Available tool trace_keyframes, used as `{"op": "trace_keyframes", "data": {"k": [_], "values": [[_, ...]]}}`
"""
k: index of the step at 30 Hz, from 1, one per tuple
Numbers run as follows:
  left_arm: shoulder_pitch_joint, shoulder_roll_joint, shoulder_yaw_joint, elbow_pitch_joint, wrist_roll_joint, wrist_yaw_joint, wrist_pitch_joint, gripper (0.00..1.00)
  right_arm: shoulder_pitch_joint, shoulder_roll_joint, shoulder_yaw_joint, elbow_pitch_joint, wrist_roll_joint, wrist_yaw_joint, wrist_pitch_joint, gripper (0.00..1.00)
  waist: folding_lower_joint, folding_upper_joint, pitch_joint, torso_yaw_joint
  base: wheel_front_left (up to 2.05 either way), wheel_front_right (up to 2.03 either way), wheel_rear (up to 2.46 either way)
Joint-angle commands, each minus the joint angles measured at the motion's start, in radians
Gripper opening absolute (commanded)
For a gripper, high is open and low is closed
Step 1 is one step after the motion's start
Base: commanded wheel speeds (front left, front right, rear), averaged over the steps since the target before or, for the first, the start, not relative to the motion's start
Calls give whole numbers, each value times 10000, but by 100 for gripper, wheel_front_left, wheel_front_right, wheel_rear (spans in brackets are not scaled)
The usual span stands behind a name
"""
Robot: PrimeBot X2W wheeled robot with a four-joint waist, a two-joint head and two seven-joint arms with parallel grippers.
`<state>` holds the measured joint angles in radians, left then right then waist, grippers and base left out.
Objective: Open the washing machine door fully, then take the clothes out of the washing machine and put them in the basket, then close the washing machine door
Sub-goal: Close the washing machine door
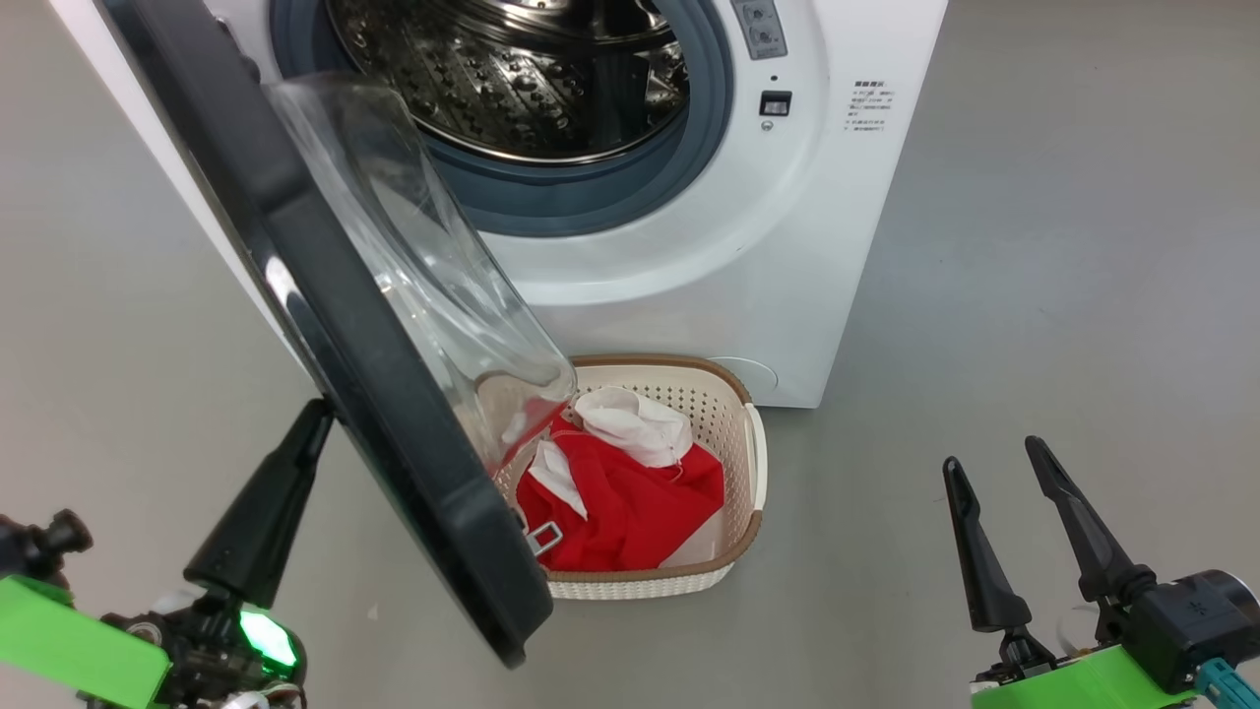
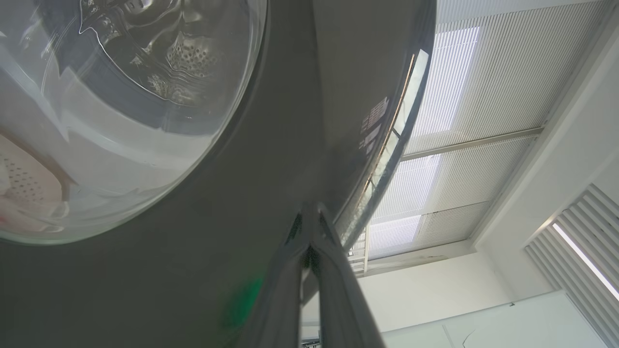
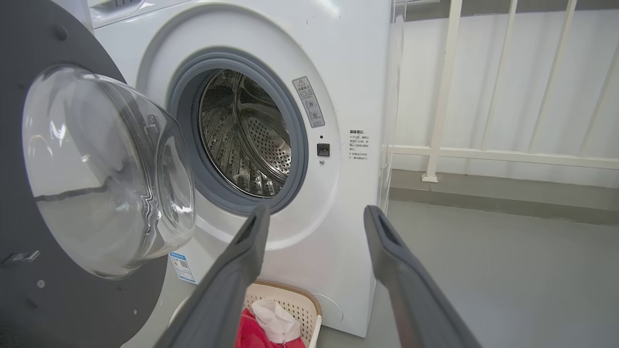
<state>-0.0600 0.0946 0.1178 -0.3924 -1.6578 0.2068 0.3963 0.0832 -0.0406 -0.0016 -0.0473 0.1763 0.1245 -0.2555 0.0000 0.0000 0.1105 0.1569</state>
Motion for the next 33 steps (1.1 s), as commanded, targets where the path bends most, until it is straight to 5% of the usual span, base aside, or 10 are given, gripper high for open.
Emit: {"op": "trace_keyframes", "data": {"k": [1,16,33], "values": [[-143,101,173,-378,-65,25,112,0,-355,-97,280,-208,79,62,-63,100,0,0,19,-37,0,0,0],[-562,-228,-336,120,-207,-229,-219,0,-460,-97,418,-150,195,62,-63,100,0,0,157,-475,0,0,0],[-1828,-408,-897,1240,-788,-991,-866,0,-795,-97,531,-175,274,62,-63,100,0,0,785,-1215,0,0,0]]}}
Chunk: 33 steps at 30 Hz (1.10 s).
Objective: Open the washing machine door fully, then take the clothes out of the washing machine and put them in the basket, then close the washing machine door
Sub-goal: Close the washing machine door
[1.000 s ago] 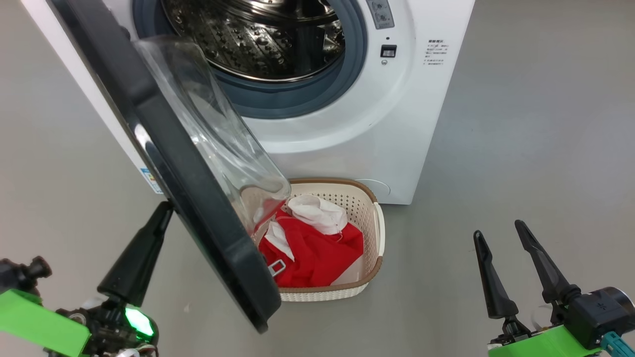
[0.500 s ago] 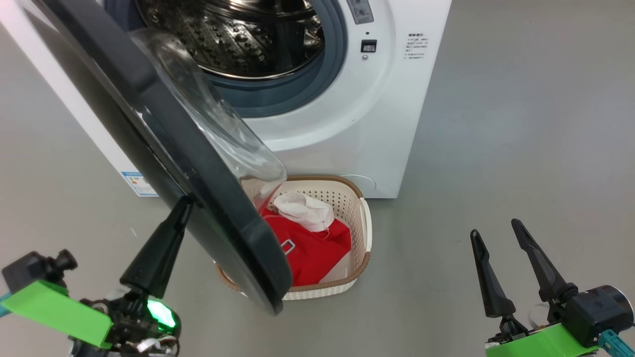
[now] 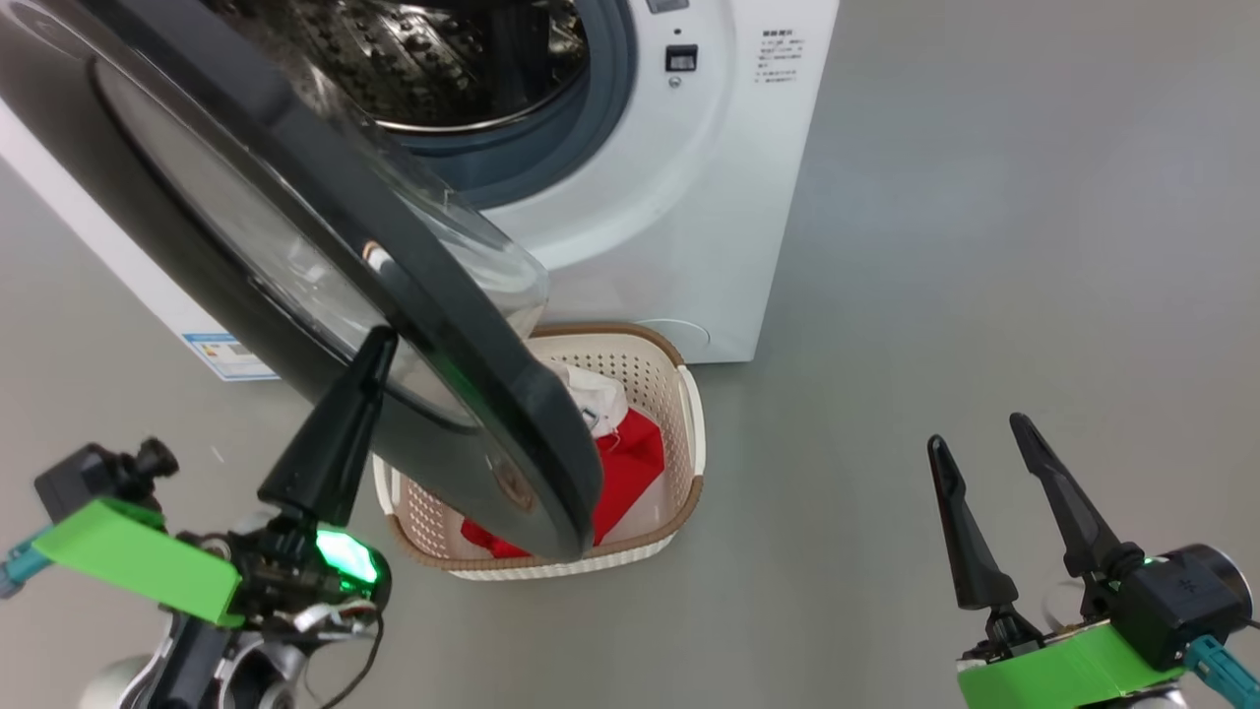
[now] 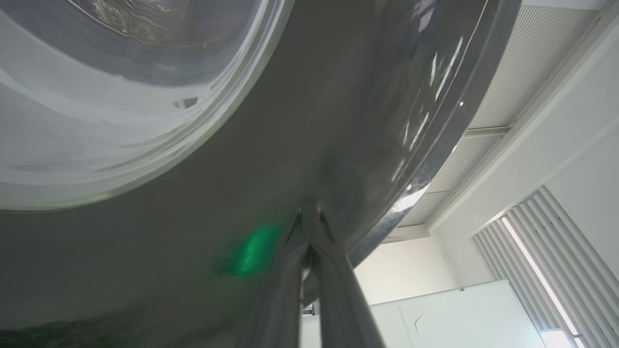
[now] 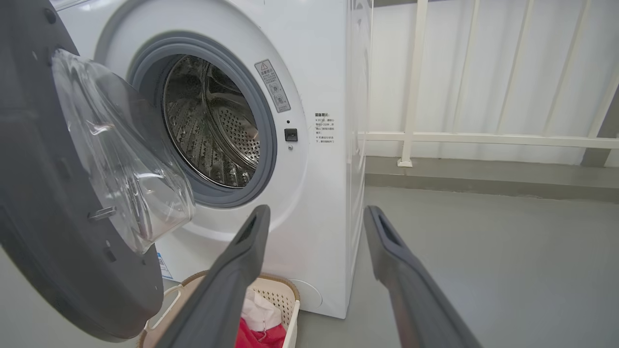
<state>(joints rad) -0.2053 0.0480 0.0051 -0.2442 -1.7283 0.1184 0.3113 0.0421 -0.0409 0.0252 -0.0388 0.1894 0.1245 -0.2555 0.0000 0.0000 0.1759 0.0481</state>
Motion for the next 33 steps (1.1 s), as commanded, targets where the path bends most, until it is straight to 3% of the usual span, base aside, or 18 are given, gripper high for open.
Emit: {"op": "trace_keyframes", "data": {"k": [1,21,33], "values": [[-478,53,209,-198,-140,-162,-68,0,-413,-93,262,-263,143,62,-63,100,0,0,191,-171,0,0,0],[-2727,25,-122,971,-1176,-677,-746,0,-1058,-93,413,-230,292,62,-63,100,0,0,1295,-1023,0,0,0],[-4511,23,-155,2265,-1297,-1273,-1168,0,-1369,-93,496,-293,348,62,-63,100,0,0,1999,-1392,0,0,0]]}}
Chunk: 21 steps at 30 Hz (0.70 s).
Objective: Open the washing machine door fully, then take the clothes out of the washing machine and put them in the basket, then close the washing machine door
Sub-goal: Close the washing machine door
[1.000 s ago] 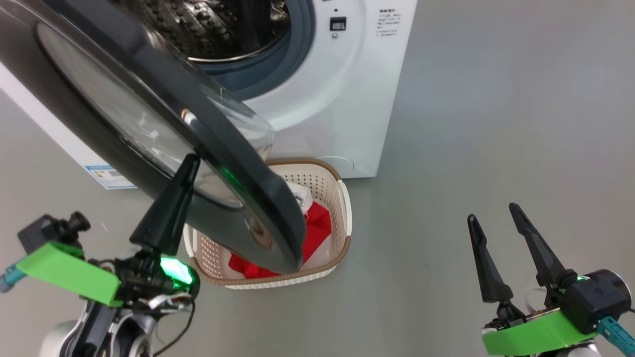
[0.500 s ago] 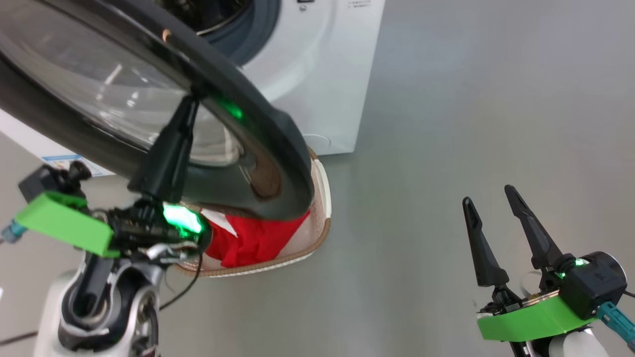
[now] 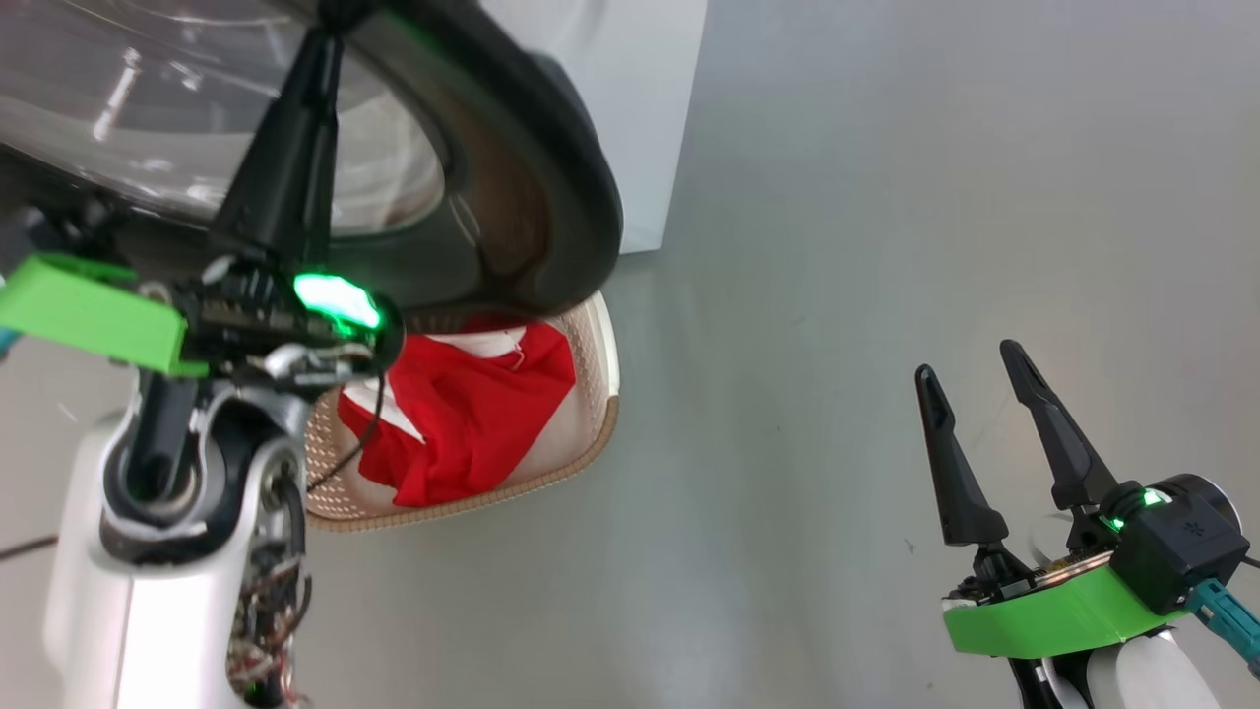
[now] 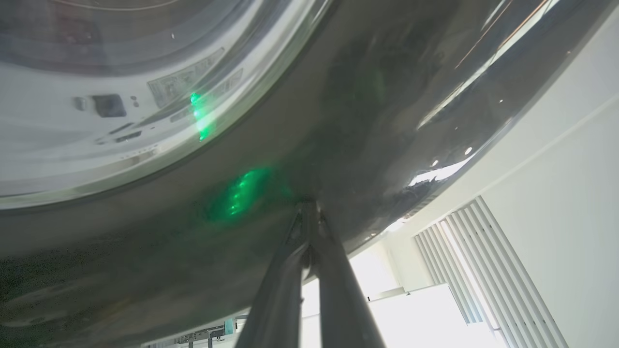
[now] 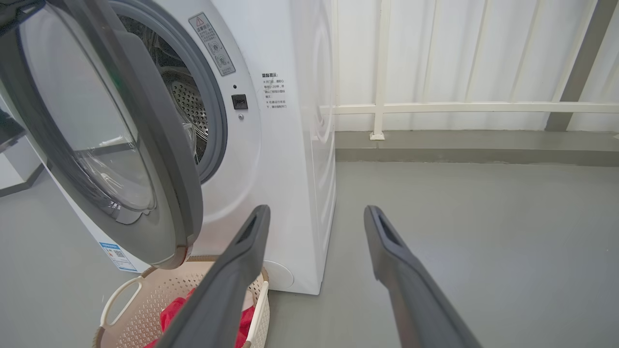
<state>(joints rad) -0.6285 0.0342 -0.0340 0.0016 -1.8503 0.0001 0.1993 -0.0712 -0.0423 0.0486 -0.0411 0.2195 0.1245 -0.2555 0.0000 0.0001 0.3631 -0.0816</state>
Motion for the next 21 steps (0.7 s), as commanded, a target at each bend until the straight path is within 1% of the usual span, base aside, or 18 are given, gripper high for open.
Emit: {"op": "trace_keyframes", "data": {"k": [1,5,9,21], "values": [[-421,161,247,-85,-81,-143,-73,0,-261,-79,274,-274,44,62,-63,100,0,-1,173,-117,0,0,0],[-919,161,306,348,-86,-397,-215,0,-327,-79,304,-281,26,62,-63,100,0,-1,310,-173,0,0,0],[-1376,161,336,758,-82,-558,-259,0,-386,-79,336,-295,14,62,-63,100,0,-1,481,-211,0,0,0],[-2440,209,336,1990,165,-862,-184,0,-631,-79,462,-171,-3,62,-63,100,0,-1,720,-287,0,0,0]]}}
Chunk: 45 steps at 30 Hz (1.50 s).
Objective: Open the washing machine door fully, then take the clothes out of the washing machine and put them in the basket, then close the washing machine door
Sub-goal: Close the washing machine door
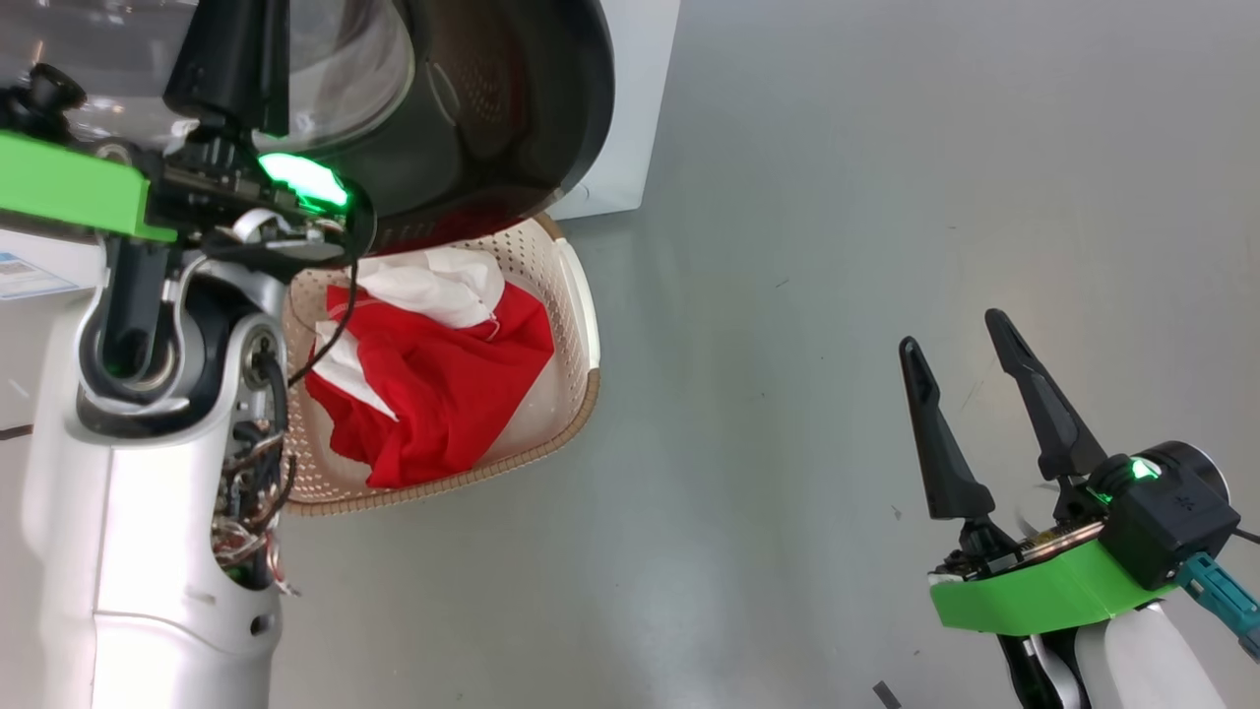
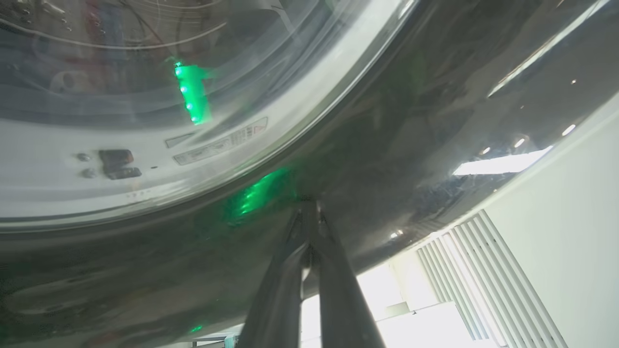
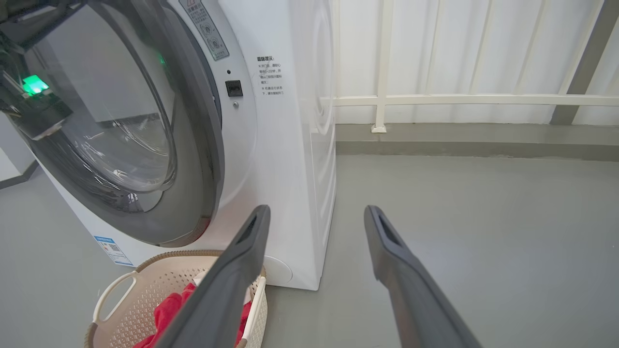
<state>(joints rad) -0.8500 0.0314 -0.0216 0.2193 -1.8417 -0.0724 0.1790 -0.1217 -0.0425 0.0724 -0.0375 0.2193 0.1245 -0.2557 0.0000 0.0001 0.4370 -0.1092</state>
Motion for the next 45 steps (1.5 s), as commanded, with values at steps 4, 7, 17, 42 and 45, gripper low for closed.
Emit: {"op": "trace_keyframes", "data": {"k": [4,7,17,42,45], "values": [[-210,235,230,47,84,-243,64,0,-137,-77,216,-132,-10,62,-61,100,0,-1,-149,-20,0,0,0],[26,232,248,139,55,-279,85,0,-90,-77,198,-66,-13,62,-61,100,0,-1,-346,10,0,0,0],[1786,577,280,-397,730,-130,-288,100,80,-77,81,133,73,62,-61,100,0,-1,-1227,331,0,0,0],[6766,3534,-1679,-3379,11233,1126,-4138,100,590,-77,-809,301,-125,62,-61,100,0,-1,-3078,877,0,0,0],[7203,3611,-1731,-3453,11919,1456,-4247,100,733,-77,-832,282,-115,62,-61,100,0,-1,-3244,875,0,0,0]]}}
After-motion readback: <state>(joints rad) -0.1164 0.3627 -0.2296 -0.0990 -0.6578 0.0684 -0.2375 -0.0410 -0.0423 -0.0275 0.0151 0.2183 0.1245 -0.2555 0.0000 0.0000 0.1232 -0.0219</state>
